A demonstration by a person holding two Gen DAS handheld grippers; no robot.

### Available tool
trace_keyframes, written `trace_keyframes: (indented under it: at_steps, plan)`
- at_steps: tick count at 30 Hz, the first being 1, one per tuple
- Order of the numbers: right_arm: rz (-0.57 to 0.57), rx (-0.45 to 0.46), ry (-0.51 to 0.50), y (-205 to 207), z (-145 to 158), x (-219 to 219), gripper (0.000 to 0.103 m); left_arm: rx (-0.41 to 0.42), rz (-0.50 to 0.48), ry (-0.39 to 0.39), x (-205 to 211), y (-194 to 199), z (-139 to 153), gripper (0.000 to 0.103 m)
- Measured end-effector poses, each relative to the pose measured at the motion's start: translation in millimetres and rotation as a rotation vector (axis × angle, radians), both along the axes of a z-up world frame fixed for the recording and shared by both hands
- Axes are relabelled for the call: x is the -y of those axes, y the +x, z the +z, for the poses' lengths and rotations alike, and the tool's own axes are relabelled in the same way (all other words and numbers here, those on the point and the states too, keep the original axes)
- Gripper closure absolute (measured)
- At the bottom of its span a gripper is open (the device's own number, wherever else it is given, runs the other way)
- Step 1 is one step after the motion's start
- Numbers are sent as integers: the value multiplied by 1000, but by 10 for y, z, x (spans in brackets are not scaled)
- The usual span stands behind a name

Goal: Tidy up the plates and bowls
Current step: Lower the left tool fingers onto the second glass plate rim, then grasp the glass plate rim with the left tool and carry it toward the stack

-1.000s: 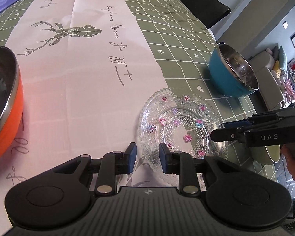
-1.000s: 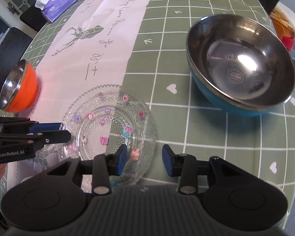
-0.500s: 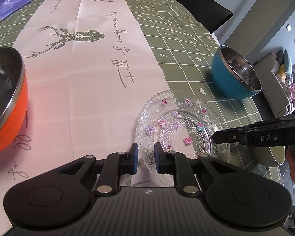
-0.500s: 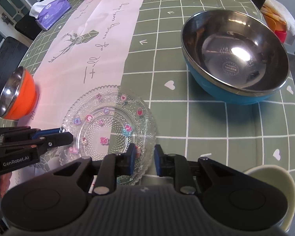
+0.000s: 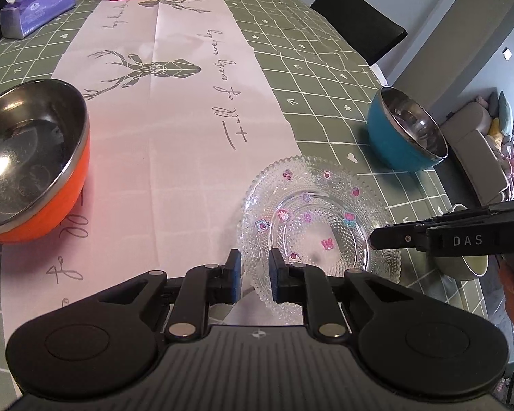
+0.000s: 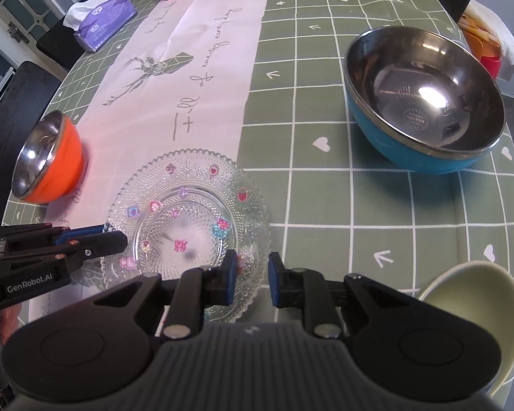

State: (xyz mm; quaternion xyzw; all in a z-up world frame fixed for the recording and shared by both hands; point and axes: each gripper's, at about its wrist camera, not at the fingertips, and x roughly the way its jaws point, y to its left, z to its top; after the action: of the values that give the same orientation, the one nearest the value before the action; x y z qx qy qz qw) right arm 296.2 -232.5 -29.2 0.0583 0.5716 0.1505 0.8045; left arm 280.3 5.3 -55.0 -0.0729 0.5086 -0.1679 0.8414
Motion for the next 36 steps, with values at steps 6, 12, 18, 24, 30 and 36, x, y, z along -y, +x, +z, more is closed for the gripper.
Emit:
trace_keyframes:
  at_steps: [6,12,18,24,30,36]
  plan:
    - [13,7,2,-191,112,-86,85,3,9,4,-76,-207,122,85]
    - [31,11,15,-420,196,-188,85,6,27,3,-212,-427,217,85]
    - [51,16,20,-694,253,-315,85,8,44,2,-336,-703,280,85]
    - [73,19,23,-960,273,-450,85,4,66,-11,-480,-1030,312,85]
    - [102,17,19,-1208,230,-565,85,-11,88,-15,-594,-1261,294,85]
    - [123,4,18,-1402,162,-634,85,-20,98,-13,-668,-1450,262,85]
